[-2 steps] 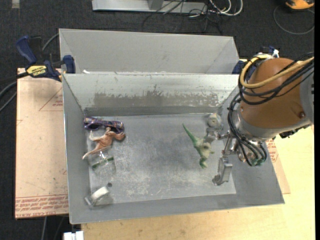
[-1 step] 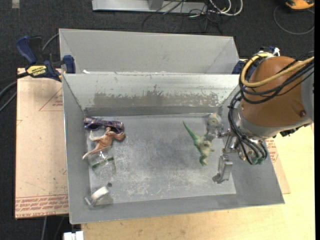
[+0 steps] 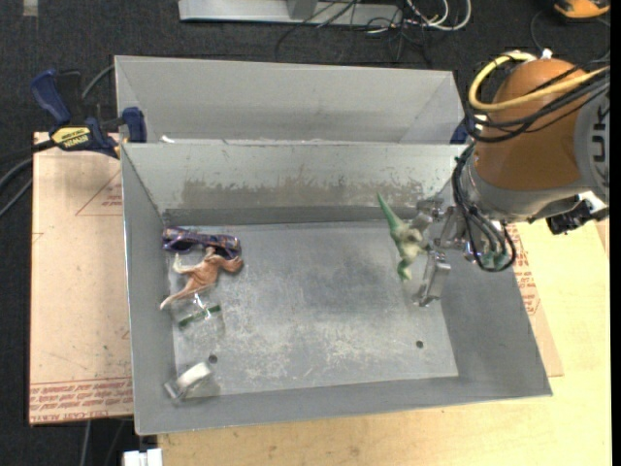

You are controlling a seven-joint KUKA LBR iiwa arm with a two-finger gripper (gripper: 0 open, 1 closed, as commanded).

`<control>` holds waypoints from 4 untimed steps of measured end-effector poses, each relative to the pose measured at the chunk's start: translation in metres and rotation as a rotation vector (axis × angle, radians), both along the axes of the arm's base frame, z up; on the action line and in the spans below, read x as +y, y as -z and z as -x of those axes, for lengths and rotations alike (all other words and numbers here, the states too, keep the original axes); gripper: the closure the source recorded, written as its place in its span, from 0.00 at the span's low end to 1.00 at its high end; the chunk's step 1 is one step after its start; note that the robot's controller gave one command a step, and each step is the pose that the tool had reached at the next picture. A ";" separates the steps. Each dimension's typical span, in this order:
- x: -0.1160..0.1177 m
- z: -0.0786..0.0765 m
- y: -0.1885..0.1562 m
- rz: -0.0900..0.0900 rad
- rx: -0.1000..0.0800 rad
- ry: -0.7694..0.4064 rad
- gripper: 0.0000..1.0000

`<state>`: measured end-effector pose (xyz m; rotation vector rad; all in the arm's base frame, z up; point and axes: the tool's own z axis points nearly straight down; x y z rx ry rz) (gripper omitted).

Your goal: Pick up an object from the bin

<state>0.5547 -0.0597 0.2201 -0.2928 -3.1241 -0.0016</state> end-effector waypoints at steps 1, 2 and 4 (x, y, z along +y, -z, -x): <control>0.011 0.005 0.025 0.001 -0.002 -0.027 0.00; 0.052 0.019 -0.004 -0.002 -0.004 -0.008 0.00; 0.012 -0.054 0.024 0.002 -0.008 -0.024 0.00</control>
Offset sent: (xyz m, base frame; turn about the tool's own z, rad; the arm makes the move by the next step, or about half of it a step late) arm -0.0197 0.0487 0.0025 -0.0032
